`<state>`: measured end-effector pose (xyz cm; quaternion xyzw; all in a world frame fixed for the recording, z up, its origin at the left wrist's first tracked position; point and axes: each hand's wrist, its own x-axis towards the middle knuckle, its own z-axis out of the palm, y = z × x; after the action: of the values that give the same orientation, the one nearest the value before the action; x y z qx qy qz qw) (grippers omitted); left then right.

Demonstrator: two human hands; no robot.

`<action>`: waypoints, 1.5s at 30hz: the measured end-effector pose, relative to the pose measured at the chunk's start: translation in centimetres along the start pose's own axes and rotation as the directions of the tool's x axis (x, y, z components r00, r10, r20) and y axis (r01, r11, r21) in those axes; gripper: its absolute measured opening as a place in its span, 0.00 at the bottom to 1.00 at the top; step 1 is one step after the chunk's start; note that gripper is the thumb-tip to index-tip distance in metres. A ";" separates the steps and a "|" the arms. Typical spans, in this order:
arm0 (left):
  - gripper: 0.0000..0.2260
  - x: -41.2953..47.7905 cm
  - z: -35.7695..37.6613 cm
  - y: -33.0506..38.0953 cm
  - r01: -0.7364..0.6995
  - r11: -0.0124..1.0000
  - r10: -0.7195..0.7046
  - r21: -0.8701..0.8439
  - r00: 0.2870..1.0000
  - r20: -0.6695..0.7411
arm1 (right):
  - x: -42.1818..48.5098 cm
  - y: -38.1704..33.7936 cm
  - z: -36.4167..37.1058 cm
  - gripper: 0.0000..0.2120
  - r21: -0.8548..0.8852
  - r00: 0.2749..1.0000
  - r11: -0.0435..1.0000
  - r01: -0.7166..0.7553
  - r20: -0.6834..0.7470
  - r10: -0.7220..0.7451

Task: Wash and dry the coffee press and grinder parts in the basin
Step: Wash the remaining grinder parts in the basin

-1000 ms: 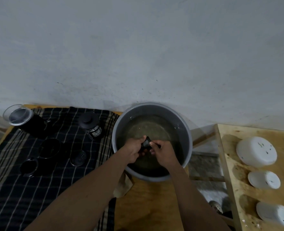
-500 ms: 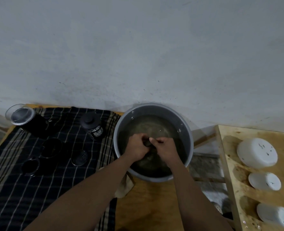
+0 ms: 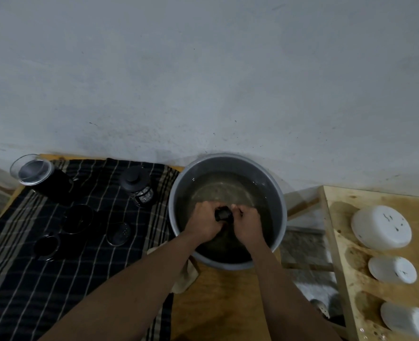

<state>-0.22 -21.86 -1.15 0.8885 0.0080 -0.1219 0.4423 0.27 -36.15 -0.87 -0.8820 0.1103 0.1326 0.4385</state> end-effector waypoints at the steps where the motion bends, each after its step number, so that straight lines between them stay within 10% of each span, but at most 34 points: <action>1: 0.19 0.0 0.0 0.0 0.000 1.000 0.000 -0.010 1.000 -0.018 | 0.1 -0.1 -0.3 0.17 0.042 1.000 0.999 0.003 0.019 -0.004; 6: 0.27 -0.1 0.0 0.2 0.004 0.997 -0.014 -0.083 0.993 -0.117 | 0.2 -0.1 -1.0 0.03 0.158 0.982 0.985 -0.071 0.186 0.041; 25: 0.31 -0.1 0.5 -0.3 -0.058 0.997 0.053 -0.048 0.995 -0.088 | 0.5 -0.1 -1.7 0.05 0.093 0.994 0.996 0.013 0.103 -0.023; 30: 0.15 0.1 0.3 -0.5 -0.042 0.999 0.039 -0.026 0.992 -0.118 | 0.2 0.0 -1.6 0.04 0.106 0.993 0.994 0.019 0.112 -0.031; 41: 0.18 0.5 0.8 -1.0 -0.079 0.996 0.082 0.031 0.991 -0.109 | -0.1 -0.7 -0.9 0.07 0.049 0.999 0.999 0.016 0.038 -0.018; 45: 0.14 0.9 0.8 -1.1 0.074 0.971 -0.080 -0.228 0.997 -0.018 | 0.1 -0.9 -1.9 0.14 0.161 0.997 0.987 -0.025 0.082 0.011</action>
<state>0.33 -21.95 -2.66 0.8327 0.0623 -0.1251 0.5357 0.84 -37.16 0.85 -0.8365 0.1107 0.1628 0.5114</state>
